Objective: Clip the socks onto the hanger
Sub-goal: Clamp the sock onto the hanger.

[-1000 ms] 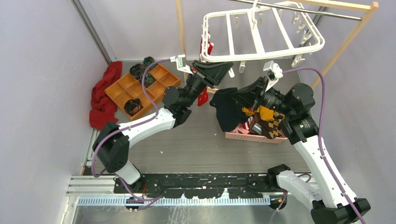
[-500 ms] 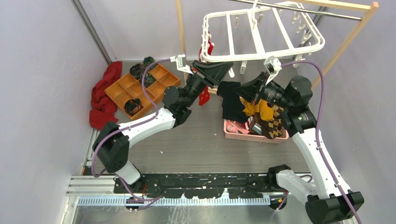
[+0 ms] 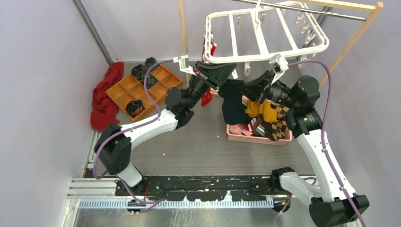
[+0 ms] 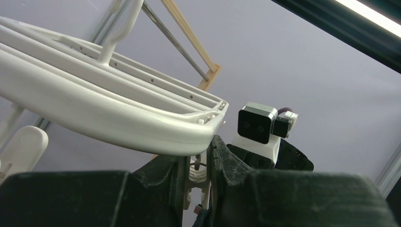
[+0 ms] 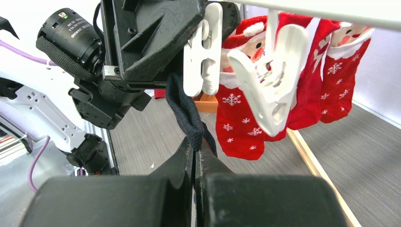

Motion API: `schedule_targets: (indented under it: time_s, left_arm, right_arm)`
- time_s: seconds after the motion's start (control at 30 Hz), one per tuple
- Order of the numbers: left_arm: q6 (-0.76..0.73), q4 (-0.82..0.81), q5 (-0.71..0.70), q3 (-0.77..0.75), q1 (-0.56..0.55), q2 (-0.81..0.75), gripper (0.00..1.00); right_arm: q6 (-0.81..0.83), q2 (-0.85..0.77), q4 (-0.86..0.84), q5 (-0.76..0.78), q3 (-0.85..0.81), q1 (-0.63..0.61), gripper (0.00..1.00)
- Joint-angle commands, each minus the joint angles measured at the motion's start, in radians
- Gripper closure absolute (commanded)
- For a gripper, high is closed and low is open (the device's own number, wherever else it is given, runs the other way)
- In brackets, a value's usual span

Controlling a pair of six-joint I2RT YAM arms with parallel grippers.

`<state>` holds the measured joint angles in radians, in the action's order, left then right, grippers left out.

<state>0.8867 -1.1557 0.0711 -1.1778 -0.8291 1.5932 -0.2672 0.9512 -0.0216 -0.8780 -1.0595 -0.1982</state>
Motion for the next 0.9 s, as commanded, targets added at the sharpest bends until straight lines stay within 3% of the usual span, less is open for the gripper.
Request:
schedule_targets:
  time_s: [0.0,0.87]
  left_arm:
    - [-0.002,-0.055,-0.008,-0.048,0.010,-0.007,1.00]
    - [-0.028,-0.053,0.004,-0.040,0.013,-0.002,1.00]
  right_arm:
    - [-0.036,0.008,-0.051,-0.006,-0.054,0.016,0.99]
    - [-0.118,0.022,-0.117,-0.067,-0.101,0.046,0.99]
